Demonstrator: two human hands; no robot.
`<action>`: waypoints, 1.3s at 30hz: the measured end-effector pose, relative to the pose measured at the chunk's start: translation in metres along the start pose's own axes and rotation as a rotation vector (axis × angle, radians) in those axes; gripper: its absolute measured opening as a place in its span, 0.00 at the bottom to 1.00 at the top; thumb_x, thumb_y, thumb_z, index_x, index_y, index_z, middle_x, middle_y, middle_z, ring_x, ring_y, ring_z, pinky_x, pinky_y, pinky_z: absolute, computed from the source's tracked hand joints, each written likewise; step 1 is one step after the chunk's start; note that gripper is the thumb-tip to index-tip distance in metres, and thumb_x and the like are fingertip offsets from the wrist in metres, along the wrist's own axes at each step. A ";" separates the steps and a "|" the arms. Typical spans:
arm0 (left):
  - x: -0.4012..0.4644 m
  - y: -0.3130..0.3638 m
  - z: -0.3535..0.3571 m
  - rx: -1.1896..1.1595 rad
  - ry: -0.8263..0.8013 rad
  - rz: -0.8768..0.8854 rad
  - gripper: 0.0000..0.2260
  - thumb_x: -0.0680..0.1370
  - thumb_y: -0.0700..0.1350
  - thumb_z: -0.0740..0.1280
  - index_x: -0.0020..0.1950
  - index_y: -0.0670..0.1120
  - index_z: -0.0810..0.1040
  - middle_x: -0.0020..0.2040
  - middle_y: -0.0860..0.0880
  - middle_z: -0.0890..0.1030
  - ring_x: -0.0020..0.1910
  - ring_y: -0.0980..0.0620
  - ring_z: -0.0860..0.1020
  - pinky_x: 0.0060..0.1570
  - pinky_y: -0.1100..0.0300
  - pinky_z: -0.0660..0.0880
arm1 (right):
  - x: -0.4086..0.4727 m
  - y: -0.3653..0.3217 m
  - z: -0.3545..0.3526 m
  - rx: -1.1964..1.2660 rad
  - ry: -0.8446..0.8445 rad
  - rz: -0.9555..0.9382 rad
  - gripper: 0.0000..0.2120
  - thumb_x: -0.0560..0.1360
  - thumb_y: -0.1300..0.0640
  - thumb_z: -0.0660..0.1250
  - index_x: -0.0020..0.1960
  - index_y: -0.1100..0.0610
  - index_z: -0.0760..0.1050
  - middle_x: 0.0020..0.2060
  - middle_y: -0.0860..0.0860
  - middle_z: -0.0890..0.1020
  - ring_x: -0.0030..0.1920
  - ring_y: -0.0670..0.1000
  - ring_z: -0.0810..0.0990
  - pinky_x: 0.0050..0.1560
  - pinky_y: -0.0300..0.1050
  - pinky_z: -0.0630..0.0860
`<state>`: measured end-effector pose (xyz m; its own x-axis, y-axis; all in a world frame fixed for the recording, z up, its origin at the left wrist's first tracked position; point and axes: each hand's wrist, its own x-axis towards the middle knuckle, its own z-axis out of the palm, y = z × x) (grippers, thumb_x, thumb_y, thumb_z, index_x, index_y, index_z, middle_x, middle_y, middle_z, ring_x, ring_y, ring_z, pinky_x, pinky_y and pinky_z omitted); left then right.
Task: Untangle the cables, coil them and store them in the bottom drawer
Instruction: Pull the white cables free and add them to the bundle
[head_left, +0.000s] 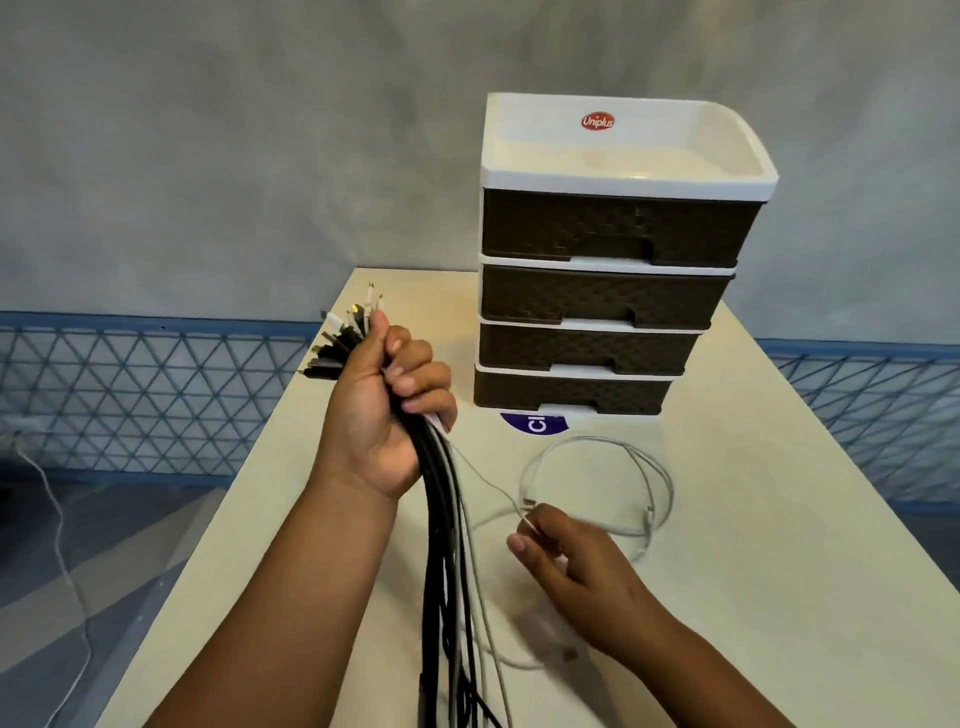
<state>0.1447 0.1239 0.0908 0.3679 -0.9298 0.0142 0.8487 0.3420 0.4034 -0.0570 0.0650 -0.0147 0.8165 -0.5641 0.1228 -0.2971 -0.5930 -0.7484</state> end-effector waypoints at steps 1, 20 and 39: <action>0.001 0.006 0.000 0.007 -0.040 -0.002 0.22 0.83 0.57 0.56 0.33 0.48 0.70 0.24 0.53 0.66 0.21 0.60 0.66 0.21 0.71 0.63 | -0.001 0.016 -0.004 -0.126 0.005 0.001 0.16 0.79 0.42 0.57 0.40 0.52 0.70 0.34 0.46 0.75 0.37 0.47 0.73 0.40 0.47 0.71; 0.008 0.039 0.002 0.122 -0.048 0.063 0.19 0.83 0.57 0.57 0.34 0.50 0.68 0.22 0.53 0.63 0.19 0.59 0.61 0.20 0.70 0.58 | 0.051 -0.017 -0.149 0.243 0.619 0.091 0.12 0.81 0.46 0.60 0.50 0.50 0.79 0.43 0.52 0.84 0.45 0.54 0.84 0.46 0.50 0.80; -0.001 0.029 0.011 0.172 -0.180 -0.140 0.21 0.83 0.58 0.57 0.32 0.50 0.67 0.21 0.53 0.63 0.19 0.58 0.58 0.20 0.69 0.56 | 0.011 -0.073 -0.140 0.192 0.401 -0.010 0.10 0.77 0.59 0.66 0.57 0.55 0.81 0.49 0.51 0.86 0.46 0.50 0.87 0.49 0.44 0.81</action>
<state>0.1643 0.1335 0.1122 0.1654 -0.9808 0.1031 0.8038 0.1946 0.5622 -0.0955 0.0214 0.1321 0.5508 -0.7597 0.3457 -0.1621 -0.5037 -0.8485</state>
